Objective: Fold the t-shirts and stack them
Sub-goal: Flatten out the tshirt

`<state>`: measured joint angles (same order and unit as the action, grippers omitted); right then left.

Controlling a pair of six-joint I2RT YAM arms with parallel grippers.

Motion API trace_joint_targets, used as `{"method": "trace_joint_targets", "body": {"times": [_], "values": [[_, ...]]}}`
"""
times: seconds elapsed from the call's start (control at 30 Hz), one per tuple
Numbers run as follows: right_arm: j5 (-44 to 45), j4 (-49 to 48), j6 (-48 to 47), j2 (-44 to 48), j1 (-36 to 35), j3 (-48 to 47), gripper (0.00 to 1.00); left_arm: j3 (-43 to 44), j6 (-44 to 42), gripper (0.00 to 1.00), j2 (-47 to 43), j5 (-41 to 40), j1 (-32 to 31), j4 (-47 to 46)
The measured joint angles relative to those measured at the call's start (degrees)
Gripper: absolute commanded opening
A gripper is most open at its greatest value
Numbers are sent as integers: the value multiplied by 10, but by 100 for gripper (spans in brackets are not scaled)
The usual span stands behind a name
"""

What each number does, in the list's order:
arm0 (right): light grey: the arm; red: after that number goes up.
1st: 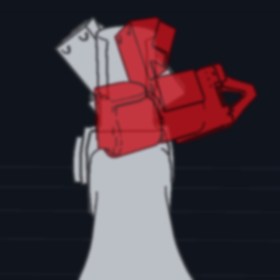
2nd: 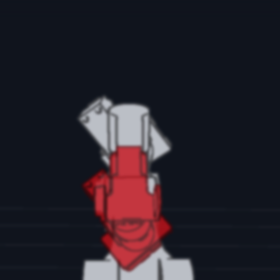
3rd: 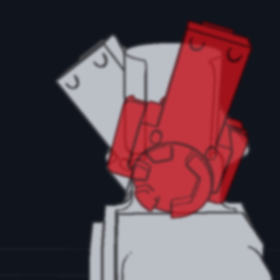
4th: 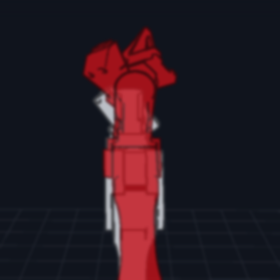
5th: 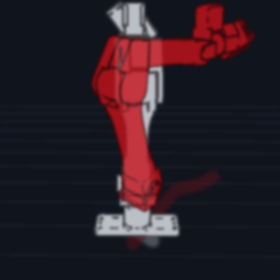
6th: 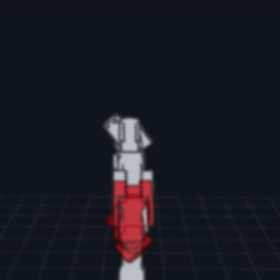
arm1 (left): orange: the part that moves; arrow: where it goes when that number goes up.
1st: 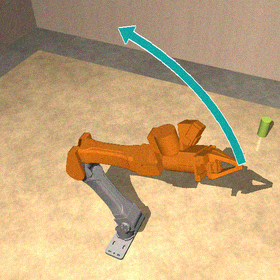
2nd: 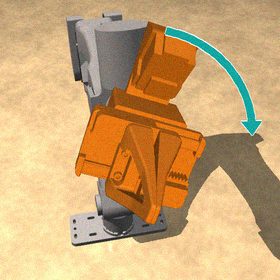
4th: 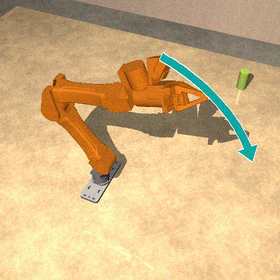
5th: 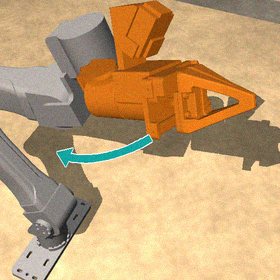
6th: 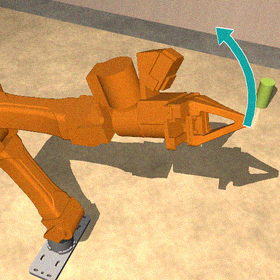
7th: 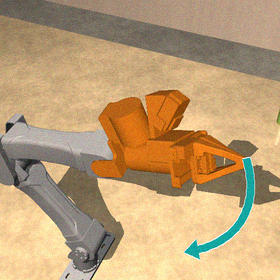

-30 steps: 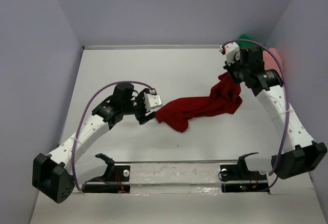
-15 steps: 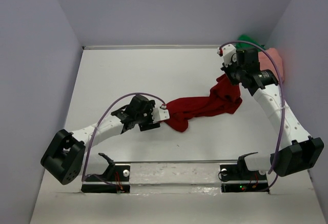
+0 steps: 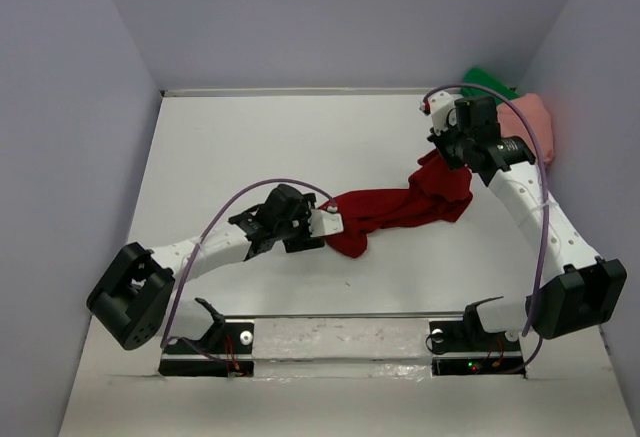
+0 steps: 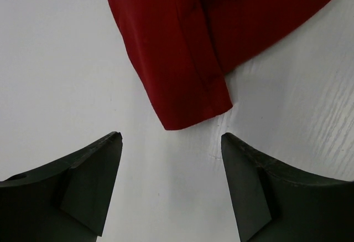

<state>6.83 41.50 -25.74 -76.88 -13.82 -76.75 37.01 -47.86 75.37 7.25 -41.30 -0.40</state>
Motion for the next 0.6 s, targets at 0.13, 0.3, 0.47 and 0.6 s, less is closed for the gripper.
{"method": "trace_joint_targets", "body": {"times": [0.13, 0.3, 0.47, 0.6], "values": [[0, 0, 0, -8, 0, 0, 0, 15, 7, 84, 8, 3, -21, -2], [0, -1, 0, -17, 0, 1, 0, 18, 11, 79, 29, 7, -32, -2], [0, -6, 0, -20, 0, 8, 0, 18, 15, 76, 50, 11, -33, -1], [0, -11, 0, -23, 0, 9, 0, 18, 19, 76, 55, 15, -33, -2]]}}
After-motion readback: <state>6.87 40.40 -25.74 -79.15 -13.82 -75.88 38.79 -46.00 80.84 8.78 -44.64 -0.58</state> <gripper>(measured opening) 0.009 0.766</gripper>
